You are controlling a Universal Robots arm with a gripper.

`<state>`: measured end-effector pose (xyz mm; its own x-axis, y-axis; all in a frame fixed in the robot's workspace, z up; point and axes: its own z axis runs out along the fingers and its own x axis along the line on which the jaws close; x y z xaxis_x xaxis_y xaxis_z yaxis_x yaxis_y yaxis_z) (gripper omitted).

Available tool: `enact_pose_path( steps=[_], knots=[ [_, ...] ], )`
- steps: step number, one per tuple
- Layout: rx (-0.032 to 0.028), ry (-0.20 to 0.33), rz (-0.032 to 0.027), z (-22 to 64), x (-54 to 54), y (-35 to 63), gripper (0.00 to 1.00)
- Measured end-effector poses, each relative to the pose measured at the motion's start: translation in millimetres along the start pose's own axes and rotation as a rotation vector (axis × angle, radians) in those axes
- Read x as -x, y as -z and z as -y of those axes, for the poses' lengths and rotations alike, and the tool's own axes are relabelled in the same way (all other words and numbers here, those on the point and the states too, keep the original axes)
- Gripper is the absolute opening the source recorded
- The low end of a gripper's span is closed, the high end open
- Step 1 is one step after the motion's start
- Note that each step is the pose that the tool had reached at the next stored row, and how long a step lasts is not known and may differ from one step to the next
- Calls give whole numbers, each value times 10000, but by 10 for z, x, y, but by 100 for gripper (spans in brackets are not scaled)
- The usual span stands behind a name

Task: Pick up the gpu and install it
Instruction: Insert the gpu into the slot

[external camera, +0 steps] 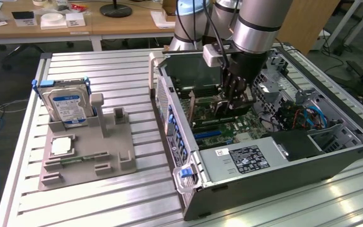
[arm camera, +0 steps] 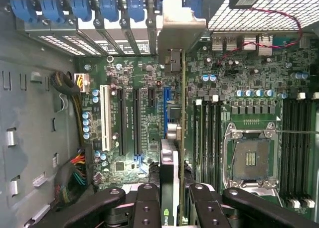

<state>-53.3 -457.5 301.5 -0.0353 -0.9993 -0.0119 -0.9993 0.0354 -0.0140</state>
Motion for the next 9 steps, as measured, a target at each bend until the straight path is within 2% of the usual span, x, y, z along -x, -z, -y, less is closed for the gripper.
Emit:
enact_pose_path(
  steps=[9],
  knots=[
    [17,1,-2,-17,-4,-34,27]
  ],
)
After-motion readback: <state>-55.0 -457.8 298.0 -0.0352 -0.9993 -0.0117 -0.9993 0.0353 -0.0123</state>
